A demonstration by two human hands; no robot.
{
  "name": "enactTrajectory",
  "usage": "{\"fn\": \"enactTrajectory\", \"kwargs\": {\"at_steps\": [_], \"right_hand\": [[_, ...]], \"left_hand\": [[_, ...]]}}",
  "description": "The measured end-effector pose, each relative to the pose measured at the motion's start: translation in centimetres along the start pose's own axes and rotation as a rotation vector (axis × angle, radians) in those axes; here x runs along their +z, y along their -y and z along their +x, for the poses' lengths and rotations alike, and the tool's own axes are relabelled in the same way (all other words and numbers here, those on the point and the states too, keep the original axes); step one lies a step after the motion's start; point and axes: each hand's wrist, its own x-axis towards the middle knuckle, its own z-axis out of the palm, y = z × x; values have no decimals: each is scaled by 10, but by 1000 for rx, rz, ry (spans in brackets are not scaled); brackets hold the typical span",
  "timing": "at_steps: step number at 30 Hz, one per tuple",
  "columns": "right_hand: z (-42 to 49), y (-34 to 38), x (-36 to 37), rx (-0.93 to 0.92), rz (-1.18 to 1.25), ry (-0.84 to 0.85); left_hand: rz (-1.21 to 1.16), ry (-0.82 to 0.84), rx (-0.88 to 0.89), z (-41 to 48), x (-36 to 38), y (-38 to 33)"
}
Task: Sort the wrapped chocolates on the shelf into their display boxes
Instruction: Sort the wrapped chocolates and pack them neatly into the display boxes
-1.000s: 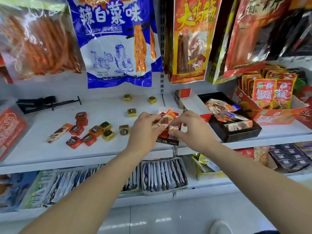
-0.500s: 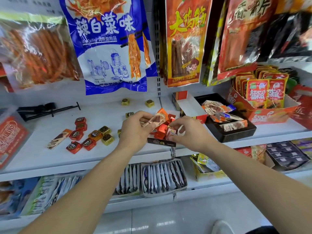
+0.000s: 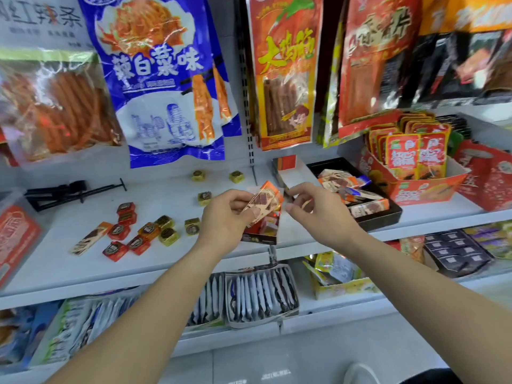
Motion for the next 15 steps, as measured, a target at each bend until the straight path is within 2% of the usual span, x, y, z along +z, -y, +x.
{"fn": "enactTrajectory", "kwargs": {"at_steps": [5,10,15], "right_hand": [[-16,-13,-30,79,107,-66],[-28,-43,-70,149,77,-78],[-29,-64,-91,183,270,-183]], "left_hand": [[-126,84,33,-5,52,-25],[-142,217,44,-5,93,-43],[-143,320,36,3,123,-55]]}}
